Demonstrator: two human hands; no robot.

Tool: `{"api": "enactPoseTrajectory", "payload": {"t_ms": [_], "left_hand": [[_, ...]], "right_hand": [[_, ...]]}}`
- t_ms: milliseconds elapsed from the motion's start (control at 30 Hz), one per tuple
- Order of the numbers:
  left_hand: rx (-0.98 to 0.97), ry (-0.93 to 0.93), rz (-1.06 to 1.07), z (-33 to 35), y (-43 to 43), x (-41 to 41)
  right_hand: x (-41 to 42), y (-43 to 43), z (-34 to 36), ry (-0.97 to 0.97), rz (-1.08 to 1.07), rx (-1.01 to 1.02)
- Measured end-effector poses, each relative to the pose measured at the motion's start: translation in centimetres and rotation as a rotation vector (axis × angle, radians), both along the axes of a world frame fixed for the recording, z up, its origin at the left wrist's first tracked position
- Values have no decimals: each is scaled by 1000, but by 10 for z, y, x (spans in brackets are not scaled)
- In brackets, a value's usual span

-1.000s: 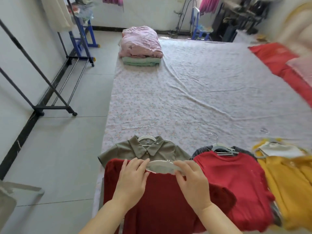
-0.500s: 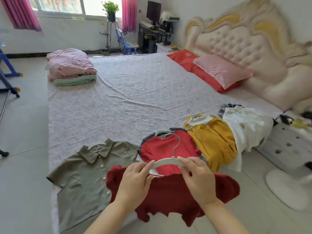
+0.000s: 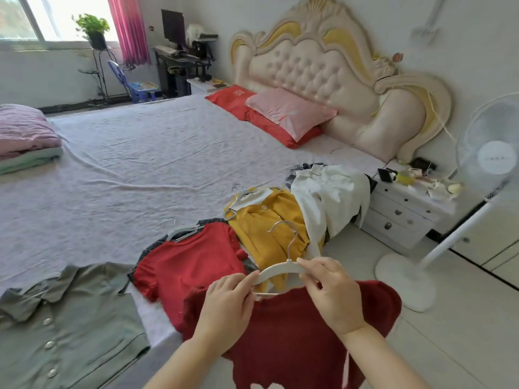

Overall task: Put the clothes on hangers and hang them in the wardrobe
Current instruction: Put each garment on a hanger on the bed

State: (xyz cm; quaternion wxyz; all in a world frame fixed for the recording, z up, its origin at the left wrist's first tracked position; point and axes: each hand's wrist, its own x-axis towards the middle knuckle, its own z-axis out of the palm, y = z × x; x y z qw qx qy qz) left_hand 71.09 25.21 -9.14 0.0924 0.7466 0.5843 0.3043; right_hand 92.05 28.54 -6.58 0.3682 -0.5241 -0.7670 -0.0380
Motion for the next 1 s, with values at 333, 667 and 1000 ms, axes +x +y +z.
{"api": "enactPoseTrajectory", "payload": {"t_ms": [333,667,1000], "left_hand": [[-84,-42,58,4,90,107],[-101,-28,87,-11,251,130],[-262,-58,186,-35,396,100]], "right_hand": [[105,108,21,-35,71,8],[122,277,2,40,99,-102],[83,443,-25,26,156,-175]]}}
